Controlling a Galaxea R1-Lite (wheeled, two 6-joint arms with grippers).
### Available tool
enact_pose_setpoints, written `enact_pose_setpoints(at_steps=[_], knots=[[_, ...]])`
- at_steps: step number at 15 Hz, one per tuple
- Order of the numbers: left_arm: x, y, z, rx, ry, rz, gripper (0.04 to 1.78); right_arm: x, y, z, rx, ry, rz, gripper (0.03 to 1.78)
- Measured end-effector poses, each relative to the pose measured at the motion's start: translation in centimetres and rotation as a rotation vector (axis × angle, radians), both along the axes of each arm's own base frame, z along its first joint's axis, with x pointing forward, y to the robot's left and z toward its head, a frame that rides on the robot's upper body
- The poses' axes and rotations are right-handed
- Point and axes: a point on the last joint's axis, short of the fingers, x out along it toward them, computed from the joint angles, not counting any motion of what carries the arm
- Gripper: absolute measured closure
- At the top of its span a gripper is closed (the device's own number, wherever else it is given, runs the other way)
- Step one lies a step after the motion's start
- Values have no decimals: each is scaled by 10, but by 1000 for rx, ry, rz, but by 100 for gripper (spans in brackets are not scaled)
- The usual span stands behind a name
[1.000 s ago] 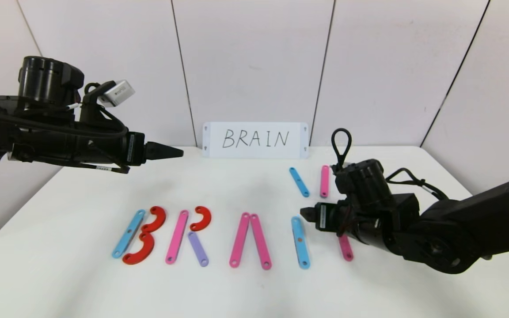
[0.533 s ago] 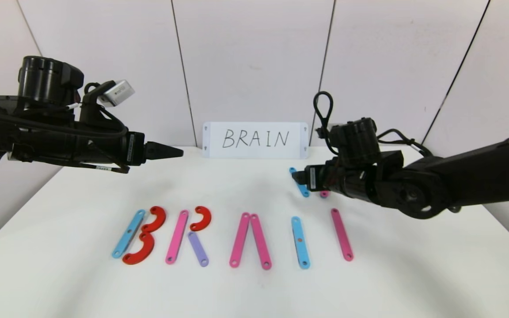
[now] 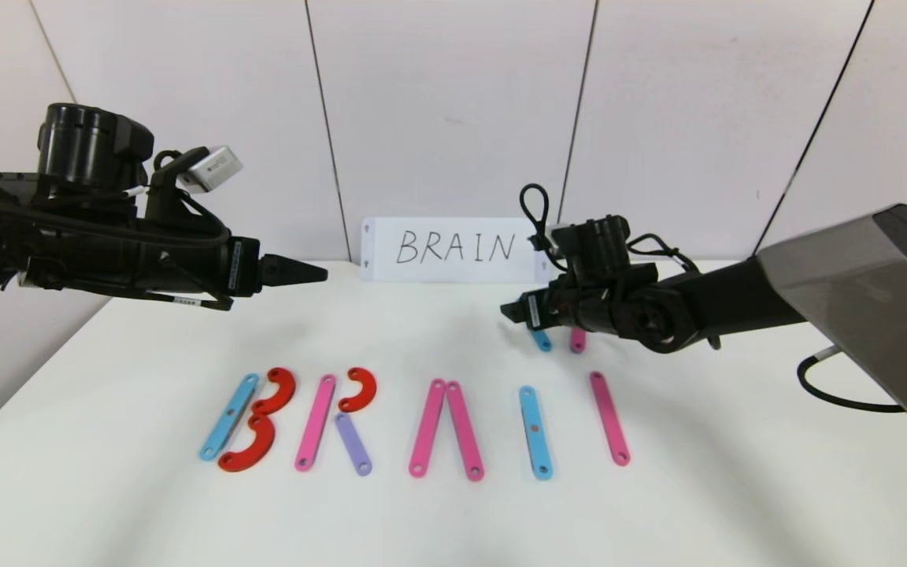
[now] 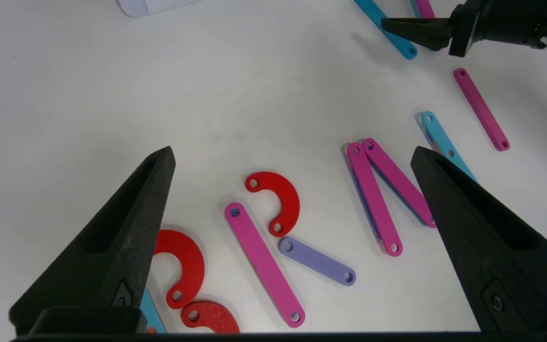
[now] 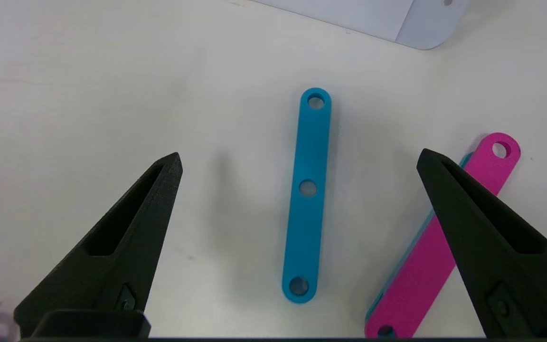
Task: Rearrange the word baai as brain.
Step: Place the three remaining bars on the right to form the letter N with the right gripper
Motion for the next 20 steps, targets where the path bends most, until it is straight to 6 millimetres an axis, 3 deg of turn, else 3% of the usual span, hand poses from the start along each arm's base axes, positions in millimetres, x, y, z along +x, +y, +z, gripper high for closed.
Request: enact_pose_setpoints(at_steps=[6,9,12,17,18,20], knots=[[1,0,-1,0,4,-1,8,14,2,-29,-33,36,-5,8],[1,0,-1,0,4,-1,8,14,2,-35,-43,46,-11,20],[1,0,-1,0,4,-1,8,14,2,-38,-45,52,-12,55],[1,0,-1,0,4,-1,8,12,2,-40,-49,61,-11,137],[1,0,-1,0,4,-1,8,12,1,-41,-48,63,-12,148],[1,0,-1,0,4,-1,8,10,1,-40,-48,66,-12,153]])
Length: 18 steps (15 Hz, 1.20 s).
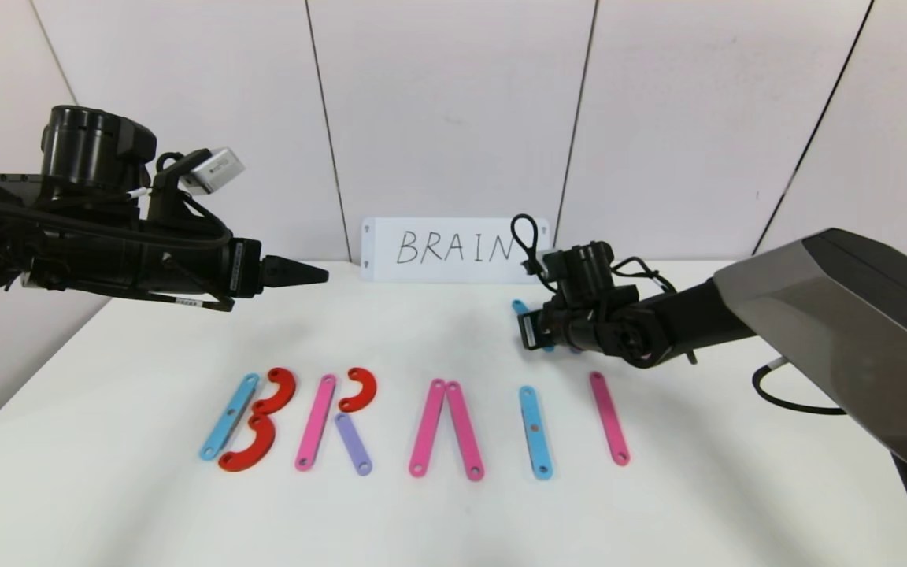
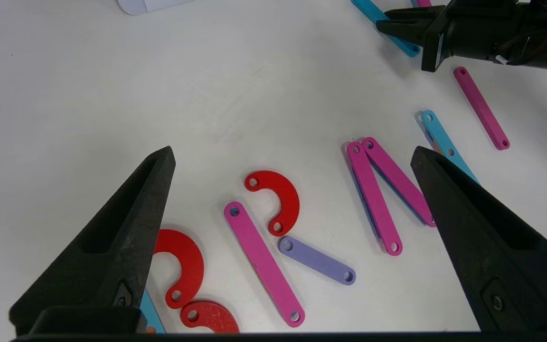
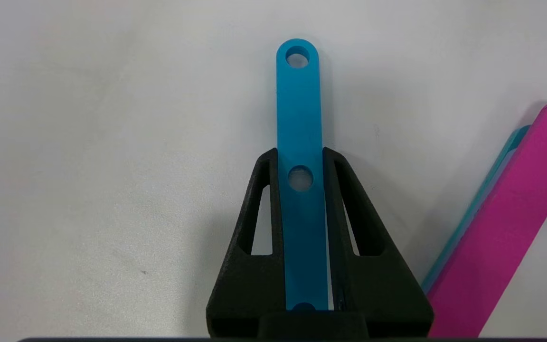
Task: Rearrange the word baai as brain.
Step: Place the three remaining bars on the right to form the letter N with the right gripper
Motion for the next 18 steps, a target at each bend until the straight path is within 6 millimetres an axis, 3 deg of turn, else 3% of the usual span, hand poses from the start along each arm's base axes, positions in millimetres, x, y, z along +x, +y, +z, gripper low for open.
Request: enact_pose_setpoints(at_steps=[4,9,13,18], knots=[[0,0,0,0,0,0,8,-5,-2,9,6,-1,1,153],[0,0,0,0,0,0,8,-28,-19,52,38,-57,-4,153],[-1,0,1,-1,-3,-1,8,-68,-51,75,40,-42,-22,153],[-3,0,3,-2,-9,-1,8,-128,-88,62,44,64,-4,153]])
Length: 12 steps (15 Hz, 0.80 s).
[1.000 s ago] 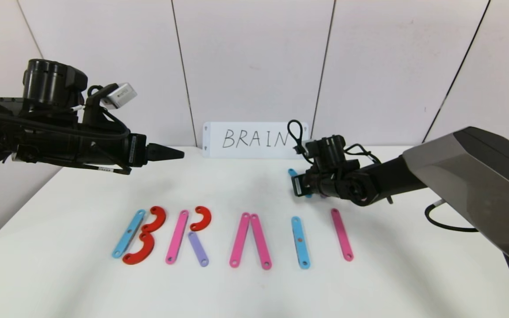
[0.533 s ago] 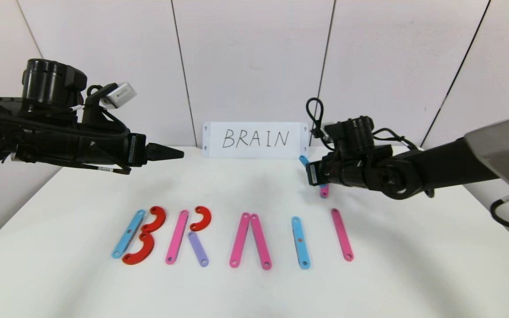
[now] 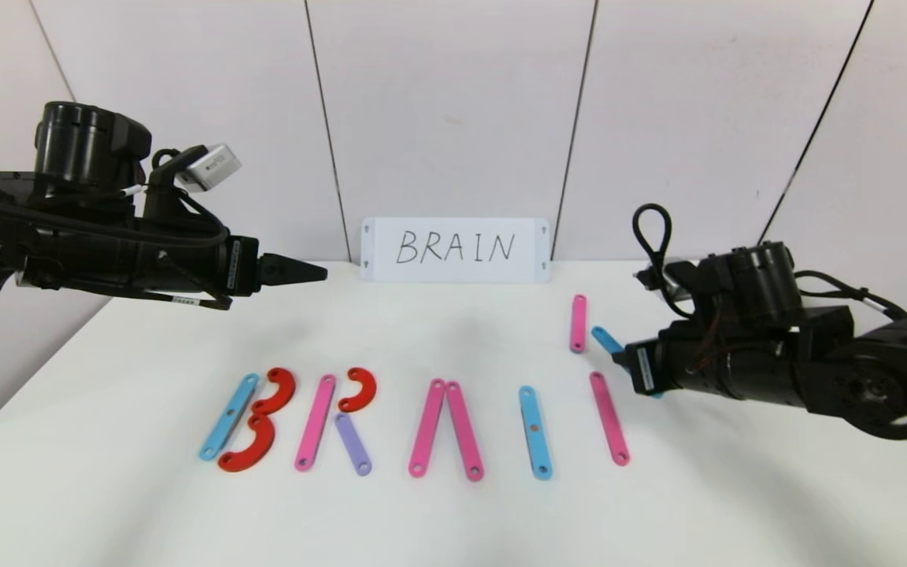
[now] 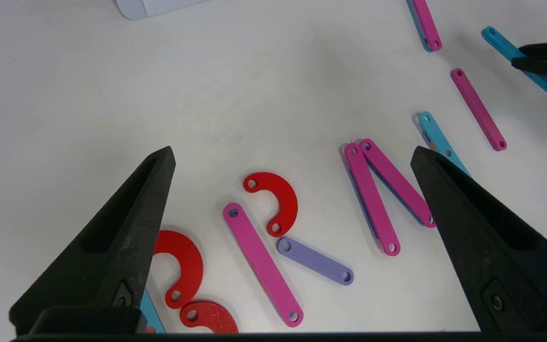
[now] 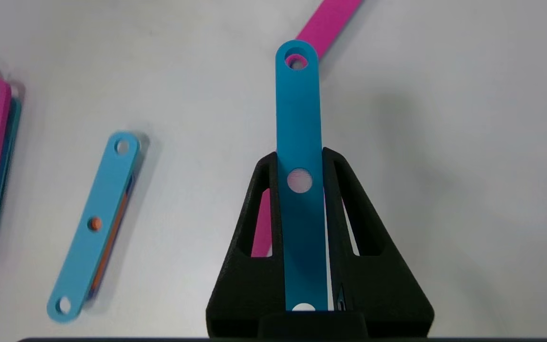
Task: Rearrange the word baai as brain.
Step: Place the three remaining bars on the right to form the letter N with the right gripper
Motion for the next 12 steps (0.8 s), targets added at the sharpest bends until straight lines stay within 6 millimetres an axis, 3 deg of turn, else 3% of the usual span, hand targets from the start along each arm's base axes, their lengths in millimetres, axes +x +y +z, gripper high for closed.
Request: enact_pose_setpoints(at_steps=[4,12], knots=[[-1,0,0,0,-1,0,8,-25,-18,-19,9,13,-13,153],[-1,-2,0,0,0,-6,8,-30,-34,-37,2,69,18,153]])
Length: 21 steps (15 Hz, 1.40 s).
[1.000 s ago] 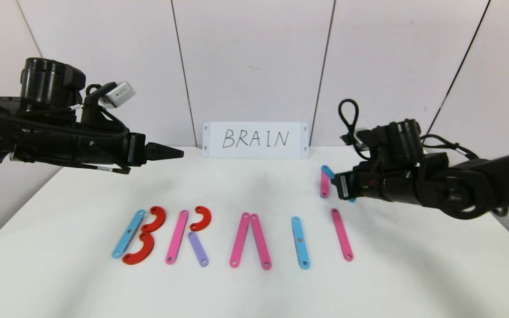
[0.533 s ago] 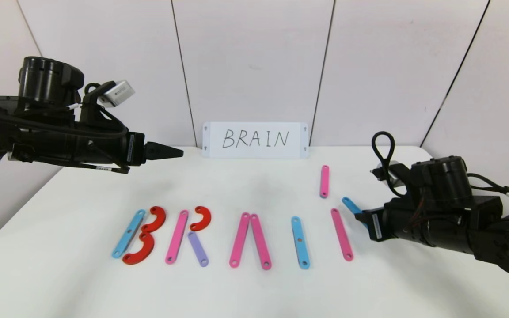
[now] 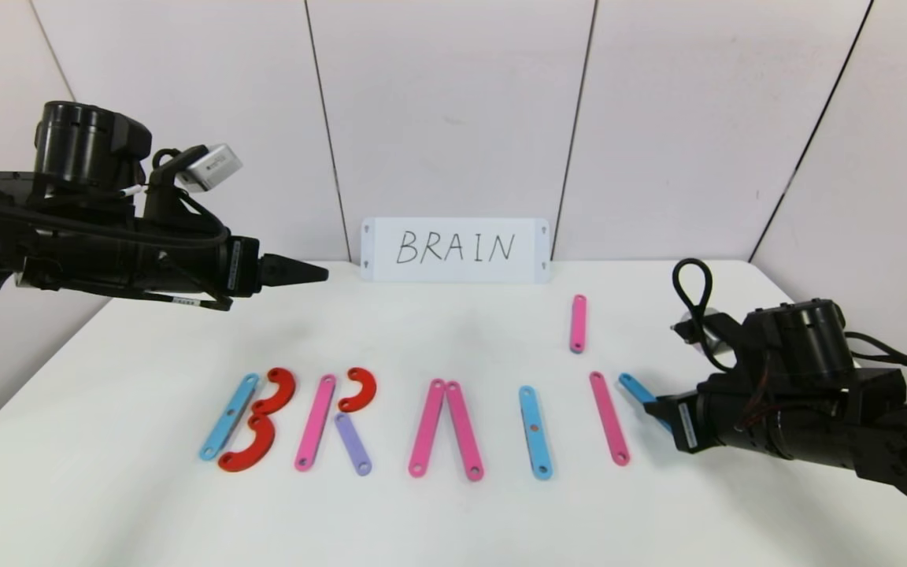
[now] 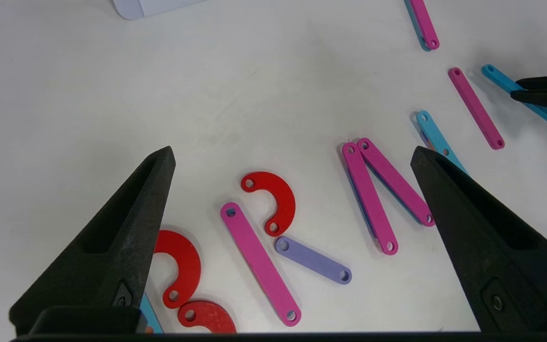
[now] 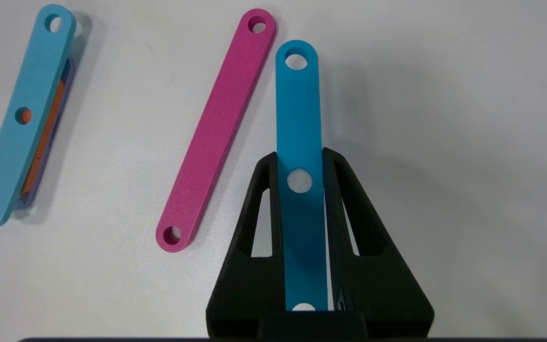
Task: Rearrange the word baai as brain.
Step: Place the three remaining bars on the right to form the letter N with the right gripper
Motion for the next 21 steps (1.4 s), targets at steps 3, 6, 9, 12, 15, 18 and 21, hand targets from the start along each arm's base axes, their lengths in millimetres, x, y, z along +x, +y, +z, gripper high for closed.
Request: enact_pose_setpoints(at_steps=[3,6,9,12,15,18,21], knots=[[0,0,0,0,1,0,8,6,-7,-2,-19,-27,22,153],[1,0,-1,1,3,0,8,11,-11,-6,-22,-50,64,153],[1,0,-1,1,4,1,8,13,-13,-13,-18,-32,77,153],[1,0,-2,1,5,0,8,16,-13,-18,-22,-18,83,153],[1,0,-1,1,5,0,8,18,-10,-20,-23,-13,91,153],[1,0,-1,1,5,0,8,20,-8,-21,-22,-14,97,153],[1,0,-1,1,5,0,8,22,-7,-21,-22,-16,100,153]])
